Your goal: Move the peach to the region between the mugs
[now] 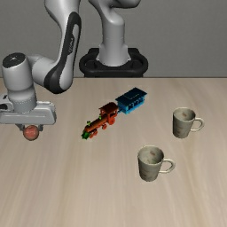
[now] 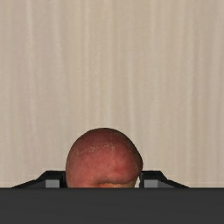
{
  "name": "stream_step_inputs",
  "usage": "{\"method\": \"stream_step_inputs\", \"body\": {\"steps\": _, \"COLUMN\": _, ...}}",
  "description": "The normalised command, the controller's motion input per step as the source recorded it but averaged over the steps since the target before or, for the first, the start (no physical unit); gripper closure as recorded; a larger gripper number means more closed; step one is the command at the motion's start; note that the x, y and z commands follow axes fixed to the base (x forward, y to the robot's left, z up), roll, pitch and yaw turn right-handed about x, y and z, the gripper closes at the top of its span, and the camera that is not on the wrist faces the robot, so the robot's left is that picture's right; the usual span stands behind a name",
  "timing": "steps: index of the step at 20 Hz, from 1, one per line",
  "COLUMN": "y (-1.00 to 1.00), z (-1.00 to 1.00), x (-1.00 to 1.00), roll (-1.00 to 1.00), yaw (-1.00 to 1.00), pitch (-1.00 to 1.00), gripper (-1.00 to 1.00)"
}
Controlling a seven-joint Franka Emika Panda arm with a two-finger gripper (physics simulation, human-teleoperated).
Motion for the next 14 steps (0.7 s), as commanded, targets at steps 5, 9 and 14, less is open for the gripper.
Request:
{"method": "stream_step_inputs", "body": {"steps": 5, "y": 0.40, "z": 0.00, "x": 0.60, "roll": 0.00, "yaw": 0.00, "pitch": 0.00, "gripper": 1.00}}
{"method": "stream_step_inputs", "body": {"steps": 9, "y": 1.00, "z": 0.00, "x": 0.00, "roll": 0.00, "yaw": 0.00, "pitch": 0.00, "gripper": 1.00}}
{"method": "stream_step_inputs", "body": {"steps": 14, "y": 1.00, "z": 0.00, "x": 0.00, "roll": 0.00, "yaw": 0.00, "pitch": 0.00, "gripper": 1.00}}
